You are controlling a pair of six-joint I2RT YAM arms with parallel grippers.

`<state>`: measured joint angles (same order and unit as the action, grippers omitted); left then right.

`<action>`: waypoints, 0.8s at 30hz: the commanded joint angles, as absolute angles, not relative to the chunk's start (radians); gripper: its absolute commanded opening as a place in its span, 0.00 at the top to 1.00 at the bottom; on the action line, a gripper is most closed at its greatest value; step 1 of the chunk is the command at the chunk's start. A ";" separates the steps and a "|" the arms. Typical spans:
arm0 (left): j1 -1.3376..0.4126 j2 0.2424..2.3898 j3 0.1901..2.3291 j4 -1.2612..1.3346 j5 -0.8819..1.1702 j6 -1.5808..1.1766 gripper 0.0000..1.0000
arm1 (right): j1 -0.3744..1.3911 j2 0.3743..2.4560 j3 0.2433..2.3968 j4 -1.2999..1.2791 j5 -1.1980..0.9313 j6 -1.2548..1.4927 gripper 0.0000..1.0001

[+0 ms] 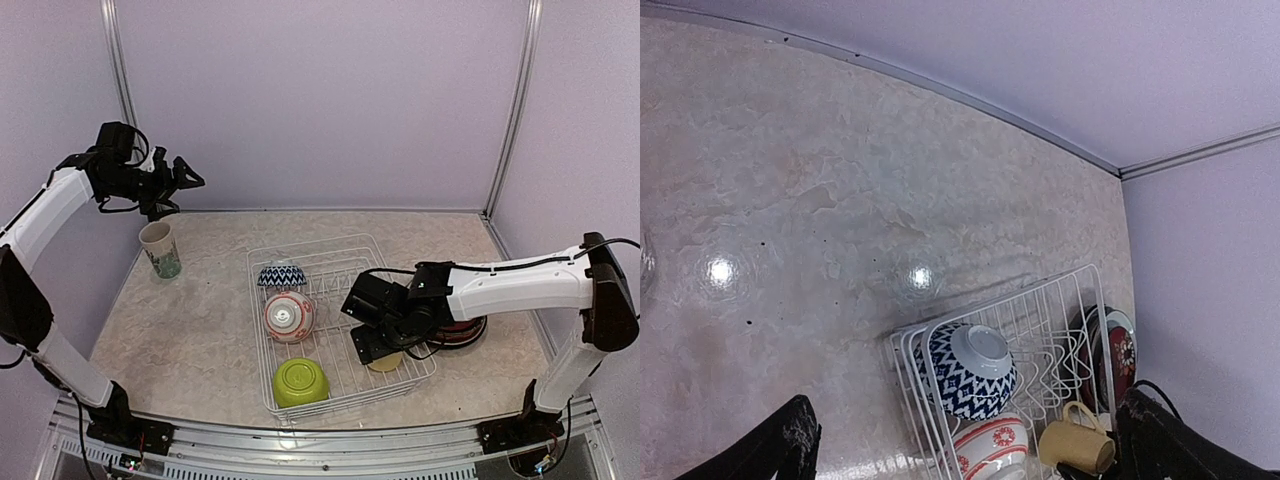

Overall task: Unload the mixed dishes from the dish rack
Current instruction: Grab the cup from the dish rack.

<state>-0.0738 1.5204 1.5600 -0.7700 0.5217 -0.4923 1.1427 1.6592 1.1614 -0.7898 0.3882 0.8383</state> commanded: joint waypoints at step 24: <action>-0.117 1.554 1.559 -0.772 0.534 -0.477 0.01 | 1.166 1.480 1.025 -0.596 0.442 0.906 0.62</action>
